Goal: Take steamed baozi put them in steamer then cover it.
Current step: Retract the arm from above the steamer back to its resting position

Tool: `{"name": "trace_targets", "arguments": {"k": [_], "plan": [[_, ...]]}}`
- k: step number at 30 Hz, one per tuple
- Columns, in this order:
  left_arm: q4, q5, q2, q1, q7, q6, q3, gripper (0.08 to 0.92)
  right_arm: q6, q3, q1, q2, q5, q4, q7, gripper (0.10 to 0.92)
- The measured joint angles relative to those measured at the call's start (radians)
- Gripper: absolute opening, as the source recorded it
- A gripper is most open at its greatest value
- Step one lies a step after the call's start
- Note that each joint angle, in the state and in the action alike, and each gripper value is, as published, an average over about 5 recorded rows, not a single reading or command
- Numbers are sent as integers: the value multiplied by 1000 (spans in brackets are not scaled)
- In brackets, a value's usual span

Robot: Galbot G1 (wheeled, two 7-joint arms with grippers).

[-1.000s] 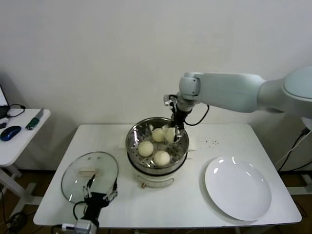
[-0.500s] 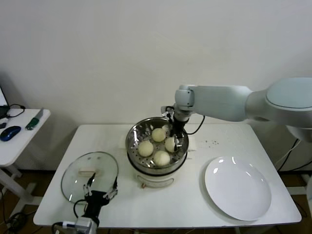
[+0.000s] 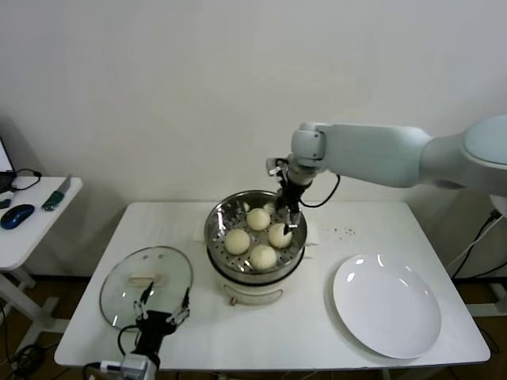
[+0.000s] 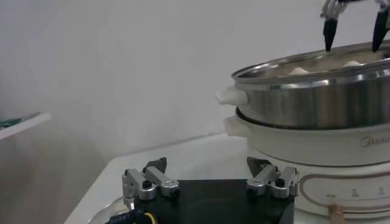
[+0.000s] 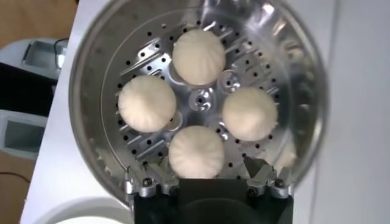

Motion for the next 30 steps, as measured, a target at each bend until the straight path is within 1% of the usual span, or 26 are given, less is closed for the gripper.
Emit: {"name": "trace_targets", "arguments": {"k": [4,9,14,22,26,30], "plan": [[-1,4,0,-2,-7,-1,-1,823,32,44,8,-86,0,61,70,823],[-6,12,-4,-6,-15,-3,0,823,90,120,-25,-231,7,168,227,823],[-16,18,-9,-6,-19,-12,1,823,148,256,-139,-394,7,277,380,823],[-34,26,-11,-10,-34,-13,-8,823,250,650,-513,-604,-33,402,569,823],[-46,41,-9,-9,-39,-8,-15,823,295,875,-741,-657,-62,442,639,823],[-55,63,-8,-12,-39,1,-20,823,323,1123,-981,-667,-98,476,690,823]]}}
